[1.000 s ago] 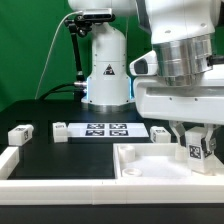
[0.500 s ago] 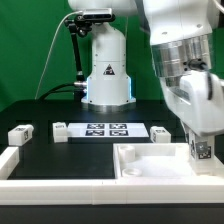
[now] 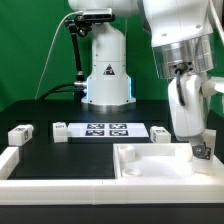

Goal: Assemble one leg

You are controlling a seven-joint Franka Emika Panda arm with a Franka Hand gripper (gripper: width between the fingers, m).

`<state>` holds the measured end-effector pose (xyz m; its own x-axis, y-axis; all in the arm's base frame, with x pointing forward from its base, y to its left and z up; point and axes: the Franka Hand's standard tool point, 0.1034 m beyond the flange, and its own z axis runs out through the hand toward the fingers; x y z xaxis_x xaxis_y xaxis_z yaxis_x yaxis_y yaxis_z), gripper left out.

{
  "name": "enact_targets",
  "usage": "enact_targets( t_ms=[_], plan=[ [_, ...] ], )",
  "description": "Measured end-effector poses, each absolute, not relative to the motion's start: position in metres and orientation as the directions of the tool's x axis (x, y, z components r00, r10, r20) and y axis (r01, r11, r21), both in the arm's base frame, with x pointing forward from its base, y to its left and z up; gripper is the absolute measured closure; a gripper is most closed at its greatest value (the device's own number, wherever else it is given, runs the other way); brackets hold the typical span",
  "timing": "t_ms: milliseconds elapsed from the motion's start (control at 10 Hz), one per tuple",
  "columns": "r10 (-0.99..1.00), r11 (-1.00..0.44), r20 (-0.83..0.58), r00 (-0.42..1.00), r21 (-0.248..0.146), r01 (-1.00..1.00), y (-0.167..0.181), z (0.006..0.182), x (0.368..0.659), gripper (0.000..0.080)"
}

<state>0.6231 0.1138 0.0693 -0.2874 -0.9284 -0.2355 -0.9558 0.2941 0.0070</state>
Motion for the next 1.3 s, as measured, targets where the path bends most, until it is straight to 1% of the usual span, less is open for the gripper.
enact_targets(
  t_ms=[100,200,300,400,500,600,700,800,900,1000,1100,1200,1300],
  plan=[
    [-0.930,0.287,-0.236,-0.281,0.007,-0.958,0.1144,0.0693,0.6231,0.0177],
    [-0.954,0.190,-0.236,-0.183,-0.007,-0.982,0.1155,0.0697,0.6231,0.0158],
    [-0.971,0.064,-0.234,-0.056,-0.026,-0.998,0.1170,0.0706,0.6226,0.0158],
    [-0.967,-0.120,-0.220,0.128,-0.050,-0.991,0.1185,0.0710,0.6213,0.0151],
    [-0.937,-0.278,-0.200,0.286,-0.065,-0.958,0.1205,0.0726,0.6220,0.0151],
    [-0.895,-0.398,-0.187,0.406,-0.082,-0.914,0.1207,0.0730,0.6236,0.0151],
    [-0.805,-0.557,-0.173,0.568,-0.111,-0.823,0.1171,0.0719,0.6253,0.0151],
    [-0.725,-0.661,-0.149,0.673,-0.124,-0.740,0.1168,0.0725,0.6260,0.0151],
    [-0.624,-0.762,-0.115,0.773,-0.125,-0.635,0.1186,0.0723,0.6255,0.0151],
    [-0.454,-0.879,-0.070,0.888,-0.128,-0.459,0.1196,0.0724,0.6263,0.0151],
    [-0.398,-0.907,-0.054,0.916,-0.127,-0.402,0.1213,0.0726,0.6269,0.0151],
    [-0.267,-0.956,-0.030,0.963,-0.120,-0.268,0.1213,0.0726,0.6272,0.0151],
    [-0.210,-0.970,-0.023,0.977,-0.122,-0.211,0.1201,0.0726,0.6274,0.0151]
  ],
)
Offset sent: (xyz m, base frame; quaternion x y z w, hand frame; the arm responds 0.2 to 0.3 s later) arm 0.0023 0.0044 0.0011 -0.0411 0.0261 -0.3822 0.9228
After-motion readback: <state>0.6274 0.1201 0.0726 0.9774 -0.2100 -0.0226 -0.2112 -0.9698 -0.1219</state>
